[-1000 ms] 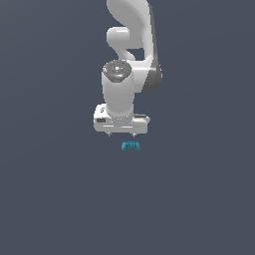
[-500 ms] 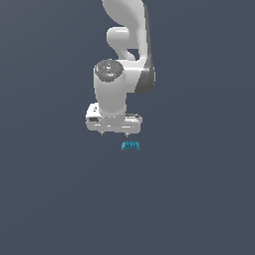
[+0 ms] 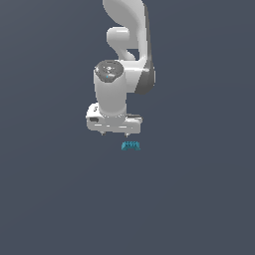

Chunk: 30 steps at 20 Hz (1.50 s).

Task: Pick up the object and move it to a goal position.

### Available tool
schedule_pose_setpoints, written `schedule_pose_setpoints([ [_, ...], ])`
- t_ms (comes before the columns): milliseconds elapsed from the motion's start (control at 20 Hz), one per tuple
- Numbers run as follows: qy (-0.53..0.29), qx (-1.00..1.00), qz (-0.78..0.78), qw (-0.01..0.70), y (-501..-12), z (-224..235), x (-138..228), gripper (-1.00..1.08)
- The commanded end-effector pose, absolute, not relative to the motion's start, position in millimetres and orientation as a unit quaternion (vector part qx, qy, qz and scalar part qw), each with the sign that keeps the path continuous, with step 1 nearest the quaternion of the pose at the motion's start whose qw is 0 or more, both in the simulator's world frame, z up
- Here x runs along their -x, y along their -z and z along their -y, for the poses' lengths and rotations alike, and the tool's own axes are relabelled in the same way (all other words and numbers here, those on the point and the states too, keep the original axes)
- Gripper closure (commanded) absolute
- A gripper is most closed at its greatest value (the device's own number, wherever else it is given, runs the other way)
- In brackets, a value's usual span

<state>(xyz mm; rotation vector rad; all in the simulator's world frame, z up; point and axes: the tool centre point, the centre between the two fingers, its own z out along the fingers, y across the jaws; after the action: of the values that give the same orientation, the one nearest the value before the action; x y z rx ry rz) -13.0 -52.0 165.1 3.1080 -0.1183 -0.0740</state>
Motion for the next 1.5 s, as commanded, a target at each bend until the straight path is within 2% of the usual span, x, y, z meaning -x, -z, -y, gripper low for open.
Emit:
schedule_pose_setpoints([
  [0, 0.024, -0.999, 0.047, 0.015, -163.7, 50.7, 13.2, -0.92],
  [550, 0.021, -0.991, 0.132, 0.012, -151.6, 40.0, 15.1, -0.92],
  [1450, 0.014, -0.934, 0.358, 0.005, -120.4, 14.4, 22.2, -0.92],
])
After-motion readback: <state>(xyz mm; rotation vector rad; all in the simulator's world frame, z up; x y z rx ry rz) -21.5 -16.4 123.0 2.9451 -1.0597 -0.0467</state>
